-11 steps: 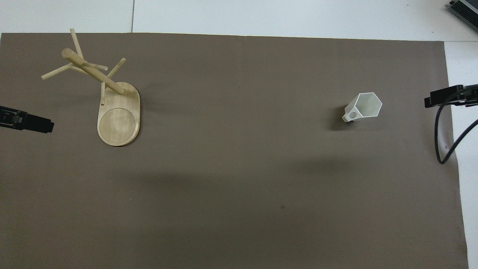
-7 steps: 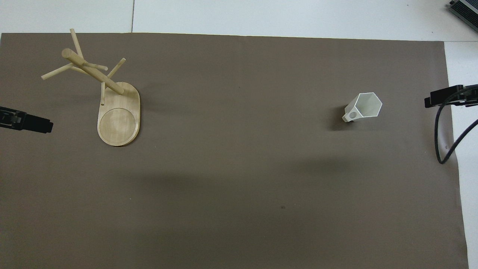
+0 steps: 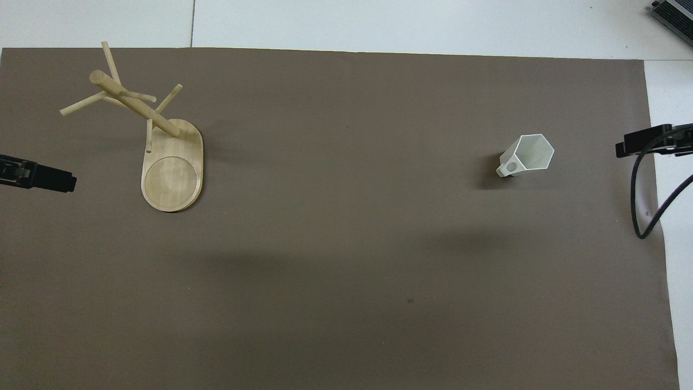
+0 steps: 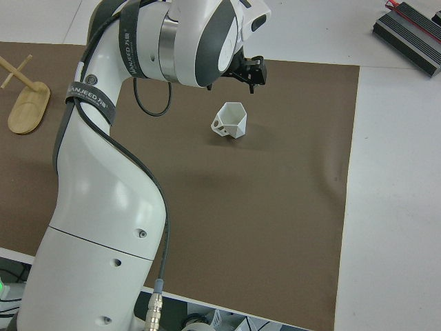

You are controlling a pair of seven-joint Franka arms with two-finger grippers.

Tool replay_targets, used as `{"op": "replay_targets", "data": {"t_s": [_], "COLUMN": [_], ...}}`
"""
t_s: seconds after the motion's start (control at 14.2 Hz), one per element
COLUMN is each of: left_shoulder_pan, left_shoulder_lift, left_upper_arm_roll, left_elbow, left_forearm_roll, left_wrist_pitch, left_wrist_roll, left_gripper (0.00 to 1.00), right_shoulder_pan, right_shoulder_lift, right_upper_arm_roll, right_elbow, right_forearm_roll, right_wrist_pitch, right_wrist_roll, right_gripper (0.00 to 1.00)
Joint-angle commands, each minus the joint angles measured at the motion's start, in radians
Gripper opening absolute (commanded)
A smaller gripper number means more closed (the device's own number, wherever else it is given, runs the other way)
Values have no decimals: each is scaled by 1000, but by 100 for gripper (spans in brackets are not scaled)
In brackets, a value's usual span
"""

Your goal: Hang cup on rack

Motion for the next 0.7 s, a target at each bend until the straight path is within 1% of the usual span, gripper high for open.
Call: {"op": "replay_targets", "data": {"t_s": [0.0,0.21,0.42,0.63], "left_shoulder_pan": [8,7,8,7], "left_shoulder_lift": [-18,-7,-6,-4], "left_upper_arm_roll": [-8,-6,-8,-5], "left_elbow": [-7,25,43,74], "left_forearm_roll": [7,-2,-2,-2], "left_wrist_pitch": [-16,-43,-75,-114], "left_wrist_roll": [-14,-17,-73,-80], "left_gripper": [100,100,100,100], "right_shoulder_pan": [-4,-4,-4,-6], "right_shoulder_lift": [-27,-27,-29,-35], "right_upper_arm_roll": [2,7,7,6], "right_elbow": [-30,-32,-44,-74], "right_forearm_roll": [-15,-15,-15,-16], "right_wrist_pitch": [4,12,20,93], "right_wrist_roll": [-14,-8,-8,-15], "right_gripper": [100,100,100,100]}}
